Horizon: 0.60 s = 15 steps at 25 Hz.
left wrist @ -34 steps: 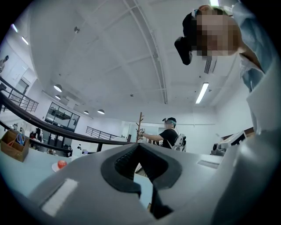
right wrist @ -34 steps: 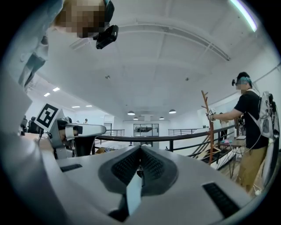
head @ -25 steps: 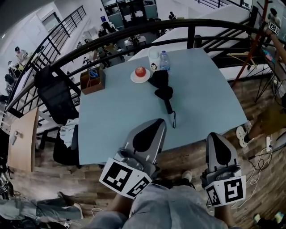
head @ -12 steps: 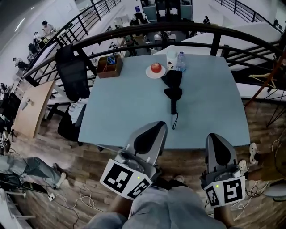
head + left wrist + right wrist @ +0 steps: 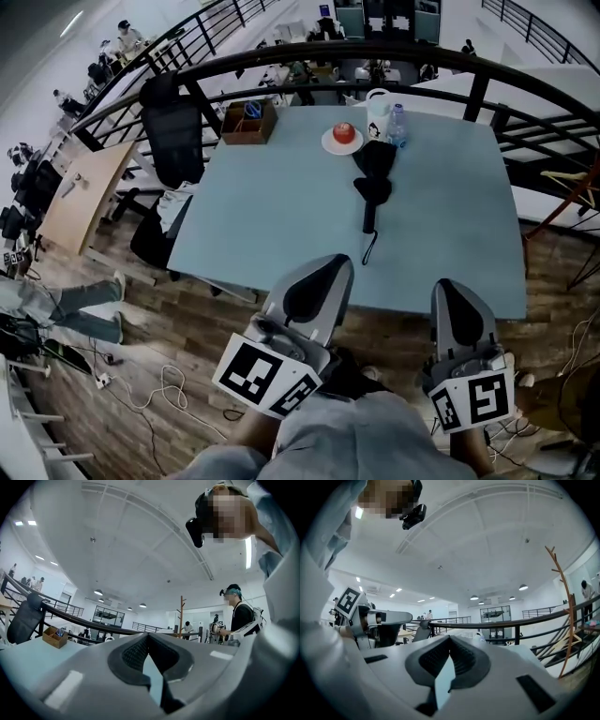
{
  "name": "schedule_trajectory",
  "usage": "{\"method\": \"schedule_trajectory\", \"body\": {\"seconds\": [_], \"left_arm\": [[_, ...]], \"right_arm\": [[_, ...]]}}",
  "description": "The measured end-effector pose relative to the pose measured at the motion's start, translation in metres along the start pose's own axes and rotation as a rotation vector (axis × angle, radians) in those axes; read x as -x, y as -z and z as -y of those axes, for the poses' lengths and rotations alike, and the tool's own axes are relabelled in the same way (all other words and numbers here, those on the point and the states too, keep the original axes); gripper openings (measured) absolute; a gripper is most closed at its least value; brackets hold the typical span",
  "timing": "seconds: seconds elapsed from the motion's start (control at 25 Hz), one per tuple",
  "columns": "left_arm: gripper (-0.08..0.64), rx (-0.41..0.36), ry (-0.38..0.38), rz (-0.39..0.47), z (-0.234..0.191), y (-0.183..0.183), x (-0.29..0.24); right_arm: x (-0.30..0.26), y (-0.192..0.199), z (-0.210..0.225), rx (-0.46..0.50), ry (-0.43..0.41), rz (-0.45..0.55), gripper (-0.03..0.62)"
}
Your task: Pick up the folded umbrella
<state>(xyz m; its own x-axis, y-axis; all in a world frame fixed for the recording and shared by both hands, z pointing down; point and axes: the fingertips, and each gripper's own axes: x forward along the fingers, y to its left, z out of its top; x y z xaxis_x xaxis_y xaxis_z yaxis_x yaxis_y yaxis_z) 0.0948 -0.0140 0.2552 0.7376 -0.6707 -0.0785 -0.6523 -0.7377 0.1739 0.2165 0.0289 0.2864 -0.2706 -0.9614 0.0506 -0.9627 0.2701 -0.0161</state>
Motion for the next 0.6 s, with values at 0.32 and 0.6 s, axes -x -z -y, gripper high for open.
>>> {"method": "schedule_trajectory", "body": {"seconds": [0.32,0.6], "left_arm": [[0.005,-0.009,-0.048,-0.008,-0.017,0.005,-0.005],[0.005,0.018,-0.055,-0.031,-0.055,0.011,-0.036]], "right_arm": [[-0.022,0.007,0.006,-0.007,-0.031,-0.011,-0.002],[-0.062,0.011,0.016,-0.014,-0.021,-0.025,-0.002]]}}
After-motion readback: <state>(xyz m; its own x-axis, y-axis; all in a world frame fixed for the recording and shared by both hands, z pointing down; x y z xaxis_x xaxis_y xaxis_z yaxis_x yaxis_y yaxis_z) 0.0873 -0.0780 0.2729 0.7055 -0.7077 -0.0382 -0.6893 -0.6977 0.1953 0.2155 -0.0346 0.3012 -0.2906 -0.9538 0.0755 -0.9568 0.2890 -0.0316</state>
